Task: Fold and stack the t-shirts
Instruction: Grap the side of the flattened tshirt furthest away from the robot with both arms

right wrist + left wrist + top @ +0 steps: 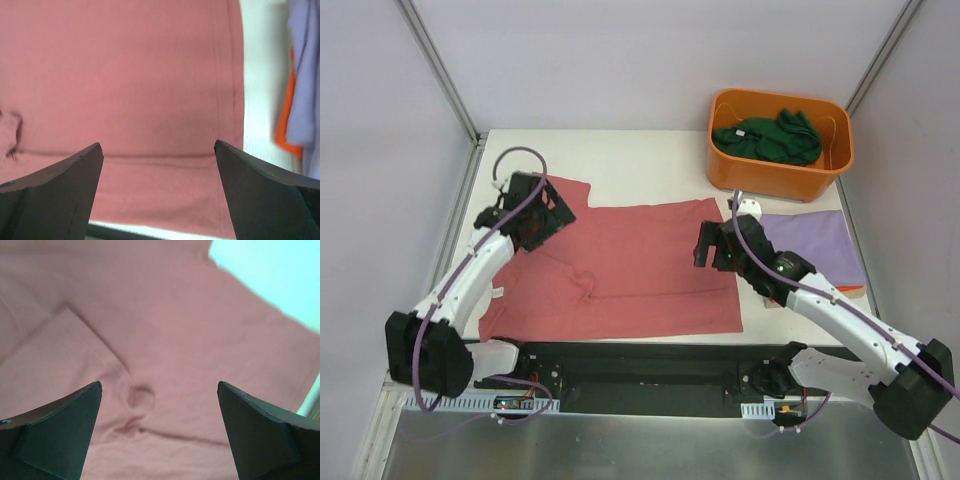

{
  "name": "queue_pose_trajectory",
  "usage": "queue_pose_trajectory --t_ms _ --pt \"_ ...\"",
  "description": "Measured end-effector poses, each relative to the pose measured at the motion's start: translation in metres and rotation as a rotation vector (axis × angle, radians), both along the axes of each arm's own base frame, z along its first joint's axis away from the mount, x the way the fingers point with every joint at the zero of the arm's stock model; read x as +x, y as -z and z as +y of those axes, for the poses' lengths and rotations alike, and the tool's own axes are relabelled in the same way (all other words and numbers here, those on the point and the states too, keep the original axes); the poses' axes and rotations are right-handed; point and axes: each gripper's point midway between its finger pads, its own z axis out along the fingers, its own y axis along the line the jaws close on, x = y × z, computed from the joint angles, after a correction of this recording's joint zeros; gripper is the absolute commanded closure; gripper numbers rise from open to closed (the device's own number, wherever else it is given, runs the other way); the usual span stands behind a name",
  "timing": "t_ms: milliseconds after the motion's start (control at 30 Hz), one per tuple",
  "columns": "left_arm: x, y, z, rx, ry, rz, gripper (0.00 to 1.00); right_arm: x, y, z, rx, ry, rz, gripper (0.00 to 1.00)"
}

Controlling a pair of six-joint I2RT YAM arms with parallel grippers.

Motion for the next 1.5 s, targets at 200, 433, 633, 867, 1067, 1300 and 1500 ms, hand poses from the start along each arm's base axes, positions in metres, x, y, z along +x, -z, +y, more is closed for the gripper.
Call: queue_pose_trajectory --t_ms 200,433,633,867,1067,1300,1500 --pt "0.084 -0.024 0.051 0.062 -0.108 0.003 0.01 0.059 -0.025 0.009 -0.115 -0.018 -0.049 0.04" --pt "0.213 -0.034 0.101 0.172 -0.124 -0.001 0.06 0.113 -0.015 0.029 -0.256 -0.074 -0.029 0.04" --pt "0.291 0.009 0.144 0.261 -0.109 0.026 0.08 0.127 0.008 0.025 -0.347 -0.092 0.015 0.04" --pt "0.306 0.092 0.145 0.279 -0.016 0.118 0.24 0.13 0.024 0.017 -0.391 -0.099 0.059 0.04" --pt "0.31 0.112 0.14 0.29 0.055 0.124 0.36 0.13 0.025 0.016 -0.393 -0.1 0.065 0.04" --pt "0.31 0.118 0.141 0.333 0.131 0.112 0.46 0.127 0.027 0.015 -0.395 -0.106 0.079 0.04" --pt "0.307 0.118 0.137 0.329 0.171 0.104 0.75 0.126 0.027 0.016 -0.393 -0.109 0.083 0.04"
